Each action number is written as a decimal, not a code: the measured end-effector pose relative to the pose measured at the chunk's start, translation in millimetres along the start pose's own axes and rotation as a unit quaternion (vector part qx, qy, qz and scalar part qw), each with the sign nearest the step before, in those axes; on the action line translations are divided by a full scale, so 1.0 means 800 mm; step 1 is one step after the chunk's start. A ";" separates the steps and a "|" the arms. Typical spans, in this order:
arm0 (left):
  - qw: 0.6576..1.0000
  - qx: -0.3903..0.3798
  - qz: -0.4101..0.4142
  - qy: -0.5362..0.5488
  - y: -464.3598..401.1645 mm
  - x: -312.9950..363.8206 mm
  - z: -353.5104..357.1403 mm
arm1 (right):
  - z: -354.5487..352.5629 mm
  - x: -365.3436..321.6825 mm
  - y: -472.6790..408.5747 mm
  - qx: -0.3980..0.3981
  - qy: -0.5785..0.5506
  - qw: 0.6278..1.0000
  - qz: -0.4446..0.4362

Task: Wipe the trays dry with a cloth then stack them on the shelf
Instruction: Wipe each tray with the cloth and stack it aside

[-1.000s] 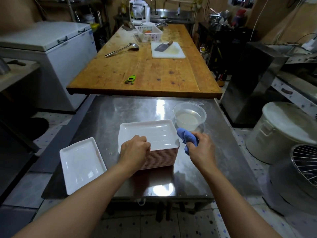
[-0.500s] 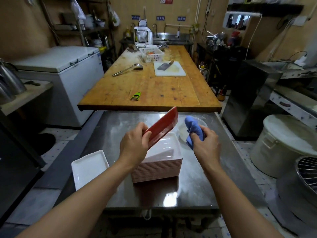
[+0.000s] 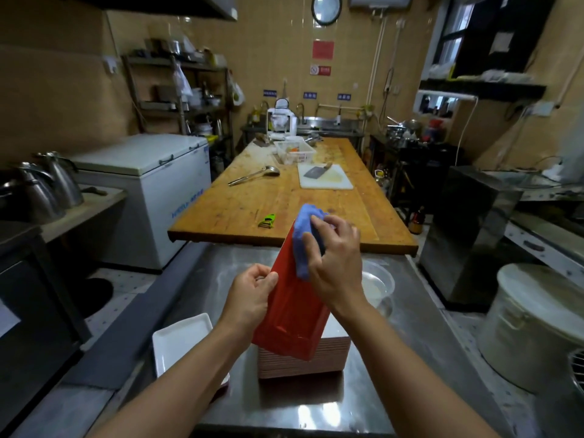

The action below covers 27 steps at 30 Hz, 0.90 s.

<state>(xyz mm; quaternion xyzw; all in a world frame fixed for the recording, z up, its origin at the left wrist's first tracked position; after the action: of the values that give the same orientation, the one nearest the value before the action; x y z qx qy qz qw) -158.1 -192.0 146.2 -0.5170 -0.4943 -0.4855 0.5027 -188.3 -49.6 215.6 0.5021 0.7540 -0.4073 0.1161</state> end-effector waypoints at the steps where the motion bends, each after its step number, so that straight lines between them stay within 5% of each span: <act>1: 1.000 0.002 0.003 0.003 0.002 0.002 -0.001 | 0.006 -0.004 -0.002 -0.001 0.023 1.000 -0.001; 5: 1.000 0.008 0.014 0.015 0.008 0.009 -0.005 | 0.020 -0.011 -0.007 0.009 0.097 0.995 0.007; 14: 0.999 0.032 0.013 0.033 0.014 0.008 -0.011 | 0.021 -0.001 -0.007 -0.011 -0.011 0.998 -0.058; 27: 0.980 0.057 -0.010 0.189 0.000 0.005 -0.009 | 0.018 0.051 0.003 -0.008 -0.152 0.982 0.115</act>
<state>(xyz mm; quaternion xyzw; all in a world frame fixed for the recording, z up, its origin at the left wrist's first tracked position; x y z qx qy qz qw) -158.2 -198.9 150.7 -0.3816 -0.4222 -0.5505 0.6108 -208.7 -32.9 181.4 0.5168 0.6680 -0.4566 0.2796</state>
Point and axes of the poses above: each hand's wrist, its own y-axis away from the middle knuckle, its own z-axis out of the palm, x = y × z, the point moved 6 cm from there along -y, towards the middle knuckle, and after that the axes turned 14 degrees about -x, right-handed, at the moved point
